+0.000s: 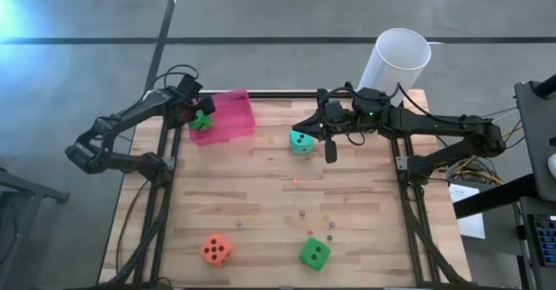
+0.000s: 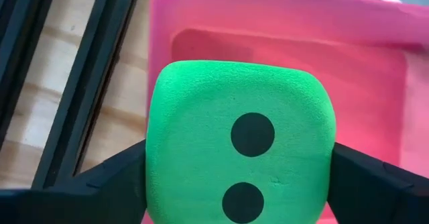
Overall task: Pick & Place Dice
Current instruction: Put the top big green dice into the red bin
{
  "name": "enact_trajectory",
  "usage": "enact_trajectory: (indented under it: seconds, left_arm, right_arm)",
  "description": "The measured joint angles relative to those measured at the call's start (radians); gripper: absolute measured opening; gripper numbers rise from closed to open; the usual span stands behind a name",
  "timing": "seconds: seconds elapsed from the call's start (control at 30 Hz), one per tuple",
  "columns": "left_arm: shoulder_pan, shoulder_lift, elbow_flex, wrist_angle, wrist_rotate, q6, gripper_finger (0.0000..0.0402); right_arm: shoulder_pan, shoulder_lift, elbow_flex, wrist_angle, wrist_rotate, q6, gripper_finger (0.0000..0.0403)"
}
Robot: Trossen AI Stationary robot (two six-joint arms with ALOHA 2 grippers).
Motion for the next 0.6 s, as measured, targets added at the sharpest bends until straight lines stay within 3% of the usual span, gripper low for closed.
enact_trajectory:
  seconds: [0.1,0.33,0.6]
  left_arm:
    - [0.000,-0.013,0.004,0.022,0.000,0.007,0.0391]
    - [0.000,-0.017,0.004,0.048,-0.002,-0.008,0.0366]
    - [0.000,-0.018,0.003,0.056,-0.007,-0.004,0.0396]
  right_arm:
    - [0.000,0.000,0.000,0.000,0.000,0.000,0.0008]
    - [0.000,0.000,0.000,0.000,0.000,-0.001,0.0008]
    - [0.000,0.000,0.000,0.000,0.000,0.000,0.0008]
